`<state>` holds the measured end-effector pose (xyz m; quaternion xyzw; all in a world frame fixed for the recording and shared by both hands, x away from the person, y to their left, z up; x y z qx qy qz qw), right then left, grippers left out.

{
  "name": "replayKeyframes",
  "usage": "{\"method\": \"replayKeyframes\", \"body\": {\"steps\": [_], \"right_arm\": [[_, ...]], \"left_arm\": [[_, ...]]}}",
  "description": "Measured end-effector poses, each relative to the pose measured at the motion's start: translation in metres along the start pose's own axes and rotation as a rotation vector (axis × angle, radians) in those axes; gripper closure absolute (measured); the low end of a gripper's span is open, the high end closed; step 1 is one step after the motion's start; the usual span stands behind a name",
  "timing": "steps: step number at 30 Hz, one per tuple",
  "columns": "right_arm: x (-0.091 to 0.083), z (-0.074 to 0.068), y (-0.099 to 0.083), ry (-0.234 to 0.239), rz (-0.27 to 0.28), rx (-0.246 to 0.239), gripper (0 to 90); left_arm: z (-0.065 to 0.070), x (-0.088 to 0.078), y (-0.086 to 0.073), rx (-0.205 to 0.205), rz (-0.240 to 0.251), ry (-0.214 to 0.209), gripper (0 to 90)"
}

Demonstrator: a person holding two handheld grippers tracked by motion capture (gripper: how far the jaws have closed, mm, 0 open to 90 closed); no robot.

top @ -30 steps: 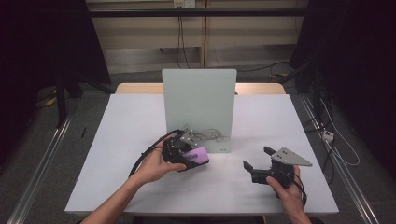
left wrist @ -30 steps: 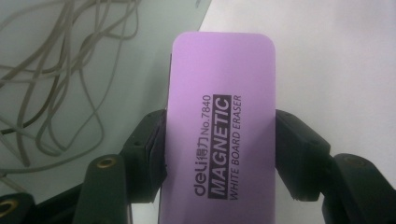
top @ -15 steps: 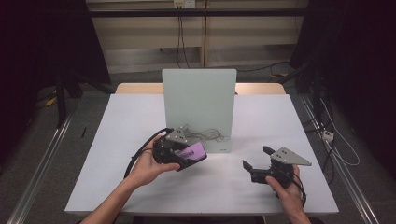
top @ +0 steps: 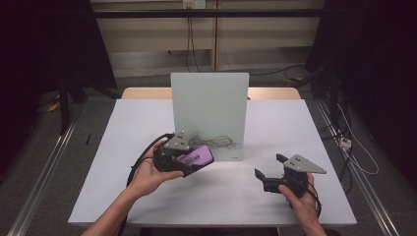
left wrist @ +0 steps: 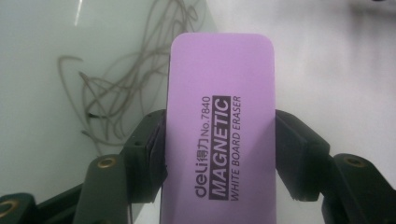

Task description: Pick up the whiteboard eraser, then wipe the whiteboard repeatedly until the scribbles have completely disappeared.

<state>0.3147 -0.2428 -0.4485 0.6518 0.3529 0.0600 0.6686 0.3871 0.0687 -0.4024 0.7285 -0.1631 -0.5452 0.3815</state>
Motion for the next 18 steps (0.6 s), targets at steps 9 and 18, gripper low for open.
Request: {"method": "replayKeyframes", "body": {"steps": [9, 18], "right_arm": [[-0.0037, 0.0006, -0.0004, -0.004, 0.006, 0.004, 5.6], [-0.0041, -0.0005, -0.0007, 0.002, 0.005, -0.002, 5.6]], "left_arm": [[0.0001, -0.0042, 0.0022, 0.006, 0.044, -0.014, 40.4], [-0.0018, -0.0080, 0.0046, 0.064, 0.095, 0.073, 40.6]]}}
Point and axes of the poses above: each handheld gripper's, and its own axes: x roughly forward along the jaws, y roughly out of its top, z roughly to its right, the point moved 4 cm from there along x, roughly forward along the jaws, and after that the axes turned 6 degrees about y, right-handed, at the moved point
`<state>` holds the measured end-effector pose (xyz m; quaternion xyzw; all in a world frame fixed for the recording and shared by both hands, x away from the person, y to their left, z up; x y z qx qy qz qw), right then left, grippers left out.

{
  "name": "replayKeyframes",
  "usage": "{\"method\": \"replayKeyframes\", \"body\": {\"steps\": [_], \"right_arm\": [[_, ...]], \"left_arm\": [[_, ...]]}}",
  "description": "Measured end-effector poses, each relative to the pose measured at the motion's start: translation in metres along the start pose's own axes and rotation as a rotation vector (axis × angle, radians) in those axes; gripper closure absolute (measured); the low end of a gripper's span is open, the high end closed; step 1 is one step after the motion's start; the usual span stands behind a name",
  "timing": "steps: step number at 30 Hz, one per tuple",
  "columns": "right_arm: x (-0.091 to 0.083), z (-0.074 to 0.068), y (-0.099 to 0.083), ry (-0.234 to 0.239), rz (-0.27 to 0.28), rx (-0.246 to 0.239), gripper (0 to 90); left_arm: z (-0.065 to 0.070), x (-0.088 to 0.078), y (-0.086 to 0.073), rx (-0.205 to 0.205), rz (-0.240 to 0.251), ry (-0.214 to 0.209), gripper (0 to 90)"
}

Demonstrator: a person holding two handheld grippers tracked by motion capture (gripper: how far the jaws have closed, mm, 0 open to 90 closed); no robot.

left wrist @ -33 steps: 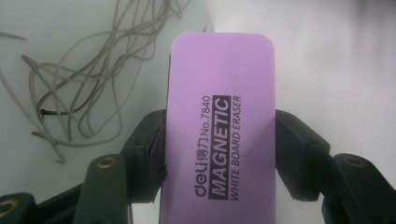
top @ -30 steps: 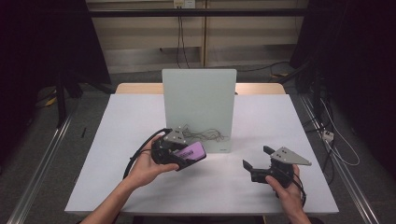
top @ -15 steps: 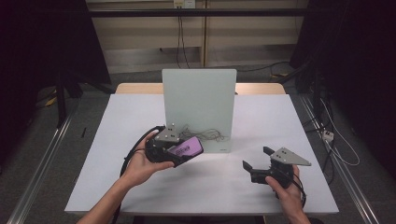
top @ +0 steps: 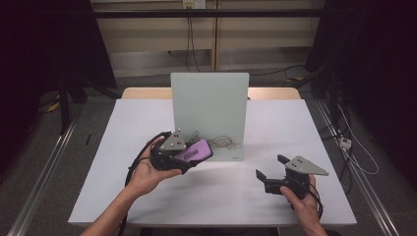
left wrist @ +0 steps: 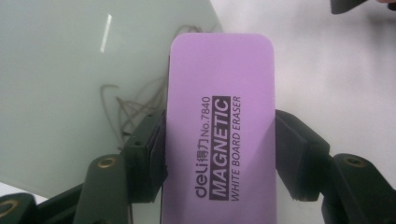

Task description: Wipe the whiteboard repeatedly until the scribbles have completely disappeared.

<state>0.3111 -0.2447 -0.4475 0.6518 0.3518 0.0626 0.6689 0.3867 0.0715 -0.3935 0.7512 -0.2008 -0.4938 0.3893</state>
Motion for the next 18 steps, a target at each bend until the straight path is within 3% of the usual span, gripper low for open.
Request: {"method": "replayKeyframes", "body": {"steps": [7, 11, 18], "right_arm": [[0.0005, 0.0022, 0.0000, -0.010, -0.003, 0.011, 5.6], [0.0014, 0.0010, 0.0003, -0.005, -0.002, 0.007, 5.6], [-0.0006, -0.0010, 0.0006, 0.005, 0.002, -0.008, 5.6]], "left_arm": [[0.0043, 0.0051, -0.0026, 0.032, 0.005, 0.000, 40.6], [0.0055, 0.0032, -0.0013, 0.069, 0.023, 0.055, 40.5], [0.0038, -0.0036, 0.0014, 0.127, 0.062, 0.206, 40.6]]}}
Point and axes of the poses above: each handheld gripper's, and its own axes: x roughly forward along the jaws, y roughly out of its top, z roughly to its right, the point moved 4 cm from there along x, roughly forward along the jaws, and after that the axes turned 6 degrees about y, right-handed, at the moved point
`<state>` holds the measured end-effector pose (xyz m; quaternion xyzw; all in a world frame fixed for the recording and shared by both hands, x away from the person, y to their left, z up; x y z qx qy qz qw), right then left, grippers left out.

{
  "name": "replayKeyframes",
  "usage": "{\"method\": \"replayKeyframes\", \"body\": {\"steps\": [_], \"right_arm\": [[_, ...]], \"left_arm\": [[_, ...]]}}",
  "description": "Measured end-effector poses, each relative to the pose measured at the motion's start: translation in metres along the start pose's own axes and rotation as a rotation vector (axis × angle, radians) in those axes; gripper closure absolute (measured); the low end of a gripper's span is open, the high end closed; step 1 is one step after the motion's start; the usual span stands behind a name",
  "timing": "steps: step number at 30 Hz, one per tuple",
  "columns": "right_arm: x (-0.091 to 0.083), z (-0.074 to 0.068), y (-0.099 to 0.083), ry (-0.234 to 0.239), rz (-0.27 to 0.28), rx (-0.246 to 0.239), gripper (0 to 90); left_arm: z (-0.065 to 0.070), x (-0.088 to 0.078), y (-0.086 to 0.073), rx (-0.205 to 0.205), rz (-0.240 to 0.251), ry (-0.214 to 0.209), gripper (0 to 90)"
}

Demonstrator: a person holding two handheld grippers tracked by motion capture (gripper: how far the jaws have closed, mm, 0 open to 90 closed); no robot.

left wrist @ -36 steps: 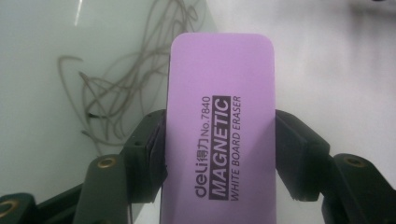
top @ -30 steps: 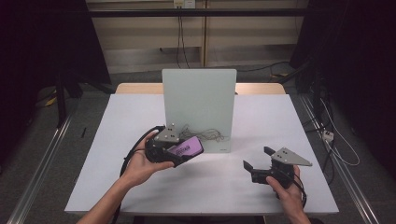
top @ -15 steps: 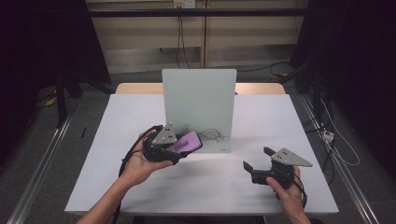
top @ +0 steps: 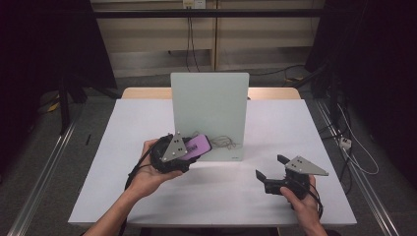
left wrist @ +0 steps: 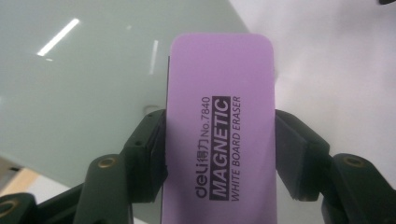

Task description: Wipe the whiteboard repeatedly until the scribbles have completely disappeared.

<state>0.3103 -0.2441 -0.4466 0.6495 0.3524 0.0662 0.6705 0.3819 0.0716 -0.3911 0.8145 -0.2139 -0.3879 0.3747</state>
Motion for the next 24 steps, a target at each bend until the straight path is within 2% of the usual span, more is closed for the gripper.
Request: {"method": "replayKeyframes", "body": {"steps": [4, 8, 11, 13, 16, 20, 24], "right_arm": [[0.001, 0.001, 0.000, 0.000, -0.003, -0.001, 5.5], [0.002, 0.001, 0.000, 0.000, -0.004, 0.002, 5.6], [0.002, 0.001, 0.000, 0.000, -0.004, 0.000, 5.5], [0.002, 0.000, 0.000, 0.000, -0.003, -0.003, 5.6], [0.001, 0.000, 0.000, -0.001, -0.001, 0.002, 5.5], [0.002, 0.001, 0.000, 0.001, -0.004, 0.004, 5.5], [0.003, 0.001, 0.001, 0.002, -0.004, -0.003, 5.5]], "left_arm": [[-0.003, 0.001, 0.001, 0.016, 0.010, 0.062, 40.7], [-0.002, 0.003, 0.001, 0.093, -0.006, 0.148, 40.7], [0.001, 0.006, 0.003, 0.134, 0.001, 0.171, 40.7], [0.003, 0.008, 0.005, 0.189, 0.012, 0.201, 40.7], [0.002, 0.012, 0.007, 0.231, 0.019, 0.238, 40.8], [0.001, 0.020, 0.010, 0.263, 0.030, 0.269, 40.8], [-0.004, 0.024, 0.012, 0.244, 0.047, 0.278, 40.8]]}}
Point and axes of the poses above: each handheld gripper's, and its own axes: x roughly forward along the jaws, y roughly out of its top, z roughly to its right, the point moved 4 cm from there along x, roughly forward along the jaws, and after that the axes turned 6 degrees about y, right-handed, at the moved point
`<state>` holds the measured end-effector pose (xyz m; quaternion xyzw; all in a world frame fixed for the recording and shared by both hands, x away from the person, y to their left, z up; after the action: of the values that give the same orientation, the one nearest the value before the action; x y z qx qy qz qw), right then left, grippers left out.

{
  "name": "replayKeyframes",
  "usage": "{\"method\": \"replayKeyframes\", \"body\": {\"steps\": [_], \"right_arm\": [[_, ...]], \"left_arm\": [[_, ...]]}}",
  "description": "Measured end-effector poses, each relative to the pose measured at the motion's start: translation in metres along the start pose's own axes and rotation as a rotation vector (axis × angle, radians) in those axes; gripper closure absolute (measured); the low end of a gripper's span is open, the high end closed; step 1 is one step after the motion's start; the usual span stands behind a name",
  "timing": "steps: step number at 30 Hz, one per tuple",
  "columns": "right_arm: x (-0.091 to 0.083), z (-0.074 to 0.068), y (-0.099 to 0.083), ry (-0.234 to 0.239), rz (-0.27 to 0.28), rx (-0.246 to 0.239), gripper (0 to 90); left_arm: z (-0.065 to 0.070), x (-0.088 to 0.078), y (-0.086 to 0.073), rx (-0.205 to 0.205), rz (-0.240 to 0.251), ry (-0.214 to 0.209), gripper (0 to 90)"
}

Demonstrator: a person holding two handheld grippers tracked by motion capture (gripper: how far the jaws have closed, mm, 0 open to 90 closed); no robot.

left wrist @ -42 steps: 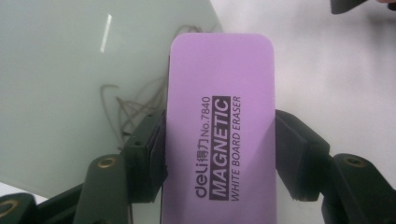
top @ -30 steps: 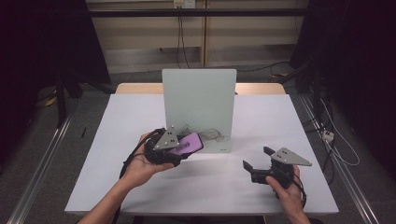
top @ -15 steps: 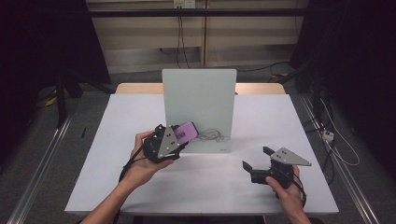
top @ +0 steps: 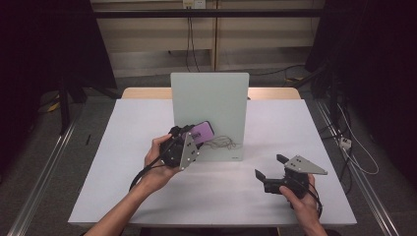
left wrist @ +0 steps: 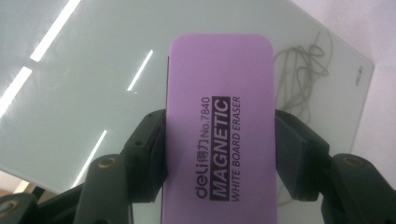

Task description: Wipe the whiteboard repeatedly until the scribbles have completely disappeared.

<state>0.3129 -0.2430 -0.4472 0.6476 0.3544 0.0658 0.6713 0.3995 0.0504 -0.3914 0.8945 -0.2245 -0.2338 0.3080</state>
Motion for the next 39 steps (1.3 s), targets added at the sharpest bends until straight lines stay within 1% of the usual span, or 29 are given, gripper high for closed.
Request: {"method": "replayKeyframes", "body": {"steps": [2, 5, 7, 11, 13, 15, 17, 20, 21, 22, 24, 25, 28, 30, 32, 34, 38, 39], "right_arm": [[0.000, 0.000, 0.000, -0.002, 0.000, 0.002, 5.5], [-0.001, 0.001, 0.000, -0.003, 0.000, 0.005, 5.5], [-0.001, 0.001, 0.000, -0.001, 0.000, 0.005, 5.5], [-0.001, 0.000, 0.000, -0.001, 0.000, 0.003, 5.6], [-0.001, 0.000, 0.000, -0.001, 0.000, 0.003, 5.5], [-0.001, 0.000, 0.000, -0.001, 0.001, 0.004, 5.5], [-0.002, 0.000, -0.001, -0.001, 0.000, 0.005, 5.5], [-0.001, 0.000, -0.001, -0.002, -0.001, 0.004, 5.5], [-0.002, 0.000, -0.001, -0.002, 0.000, 0.004, 5.6], [-0.002, 0.000, -0.001, -0.002, 0.001, 0.004, 5.5], [-0.002, 0.000, -0.001, -0.002, 0.000, 0.004, 5.5], [-0.002, 0.000, -0.001, -0.002, 0.000, 0.005, 5.5], [-0.002, 0.000, -0.001, 0.000, -0.001, 0.002, 5.5], [-0.002, -0.001, -0.001, 0.001, 0.001, 0.002, 5.6], [-0.002, -0.001, -0.001, 0.001, 0.000, 0.004, 5.6], [-0.002, 0.000, -0.001, 0.001, 0.001, 0.003, 5.5], [-0.002, -0.001, -0.001, 0.001, 0.000, 0.002, 5.5], [-0.002, -0.001, -0.001, 0.002, -0.001, 0.001, 5.5]], "left_arm": [[0.000, 0.001, -0.001, -0.013, 0.004, -0.005, 40.8], [0.004, 0.002, -0.002, -0.017, 0.015, -0.007, 40.8], [0.005, 0.003, -0.002, -0.001, 0.012, -0.004, 40.8], [0.007, 0.006, -0.002, 0.005, 0.014, -0.003, 40.8], [0.008, 0.008, -0.004, 0.000, 0.004, -0.003, 40.8], [0.009, 0.011, -0.006, 0.017, -0.006, 0.000, 40.8], [0.010, 0.013, -0.007, 0.022, -0.011, -0.004, 40.8], [0.011, 0.015, -0.008, 0.020, -0.009, -0.004, 40.8], [0.010, 0.014, -0.007, 0.027, -0.008, -0.003, 40.8], [0.011, 0.015, -0.007, 0.019, -0.006, -0.006, 40.8], [0.010, 0.015, -0.008, 0.026, -0.005, -0.007, 40.8], [0.011, 0.016, -0.008, 0.020, -0.002, -0.009, 40.8], [0.011, 0.016, -0.009, 0.028, -0.012, -0.011, 40.8], [0.011, 0.017, -0.010, 0.021, -0.004, -0.008, 40.8], [0.012, 0.017, -0.012, 0.007, -0.008, -0.020, 40.7], [0.012, 0.018, -0.012, 0.006, -0.007, -0.023, 40.7], [0.014, 0.018, -0.013, -0.009, -0.003, -0.035, 40.7], [0.014, 0.018, -0.014, -0.007, -0.006, -0.037, 40.7]]}}
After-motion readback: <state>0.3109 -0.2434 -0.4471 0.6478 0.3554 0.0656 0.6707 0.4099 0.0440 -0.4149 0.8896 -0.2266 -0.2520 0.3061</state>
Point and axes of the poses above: each handheld gripper's, and its own axes: x roughly forward along the jaws, y roughly out of its top, z roughly to its right, the point moved 4 cm from there along x, roughly forward along the jaws, and after that the axes turned 6 degrees about y, right-handed, at the moved point
